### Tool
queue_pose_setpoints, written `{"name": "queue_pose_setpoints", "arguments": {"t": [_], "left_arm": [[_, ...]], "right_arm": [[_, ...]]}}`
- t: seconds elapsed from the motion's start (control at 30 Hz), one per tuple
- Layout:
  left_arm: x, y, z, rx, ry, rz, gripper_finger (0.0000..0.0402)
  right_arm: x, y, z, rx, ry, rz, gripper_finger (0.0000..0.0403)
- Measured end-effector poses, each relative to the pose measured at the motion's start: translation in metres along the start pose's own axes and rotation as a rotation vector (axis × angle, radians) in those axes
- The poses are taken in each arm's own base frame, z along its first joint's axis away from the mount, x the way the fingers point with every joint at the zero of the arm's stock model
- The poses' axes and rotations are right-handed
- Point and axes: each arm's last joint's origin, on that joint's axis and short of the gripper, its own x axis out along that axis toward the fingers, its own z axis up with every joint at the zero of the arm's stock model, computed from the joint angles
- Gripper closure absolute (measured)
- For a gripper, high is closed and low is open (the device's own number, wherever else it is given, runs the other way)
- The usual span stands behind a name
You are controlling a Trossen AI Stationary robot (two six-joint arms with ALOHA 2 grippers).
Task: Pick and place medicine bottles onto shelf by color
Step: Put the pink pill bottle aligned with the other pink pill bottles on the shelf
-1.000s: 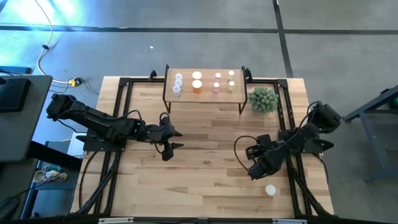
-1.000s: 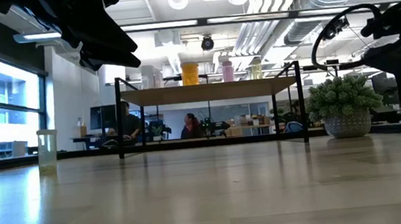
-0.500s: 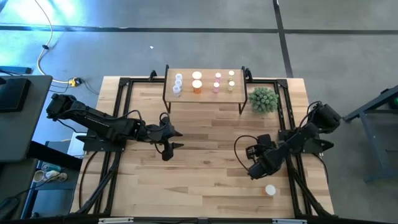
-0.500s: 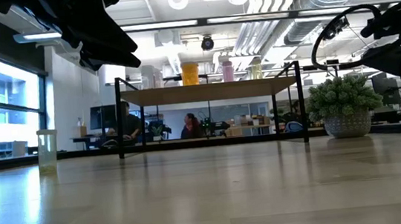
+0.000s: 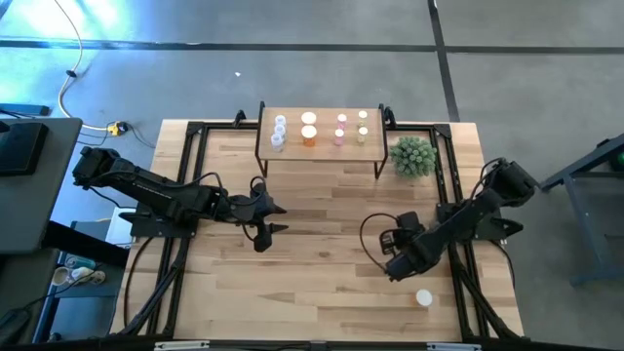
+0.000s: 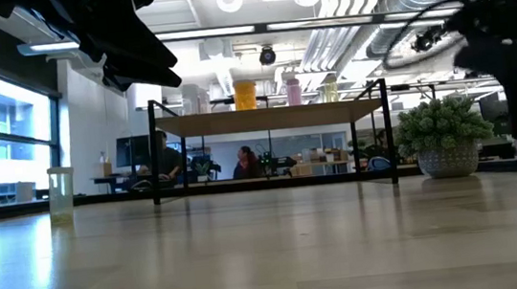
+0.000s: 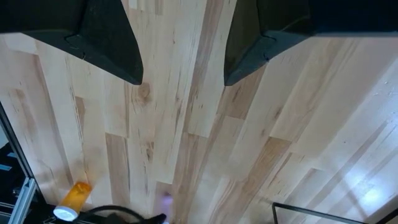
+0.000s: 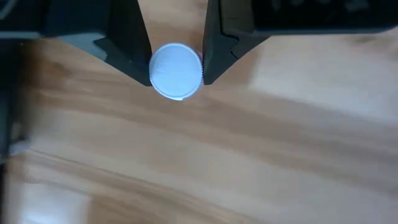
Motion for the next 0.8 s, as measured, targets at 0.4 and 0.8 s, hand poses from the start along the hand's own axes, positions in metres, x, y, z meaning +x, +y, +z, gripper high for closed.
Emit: {"name": "queue_pose_setpoints", "arguments": {"t": [0.4, 0.8], "left_arm": [[0.000, 0.000, 0.000, 0.000, 0.000, 0.000, 0.0186], [0.000, 0.000, 0.000, 0.029, 0.000, 0.000, 0.0186]], "right_arm": [[-0.030, 0.052, 0.053, -0.169, 0.004, 0.206, 0.0290], [-0.047, 0.091, 0.162, -0.376, -0.112, 0.437, 0.0290]]}}
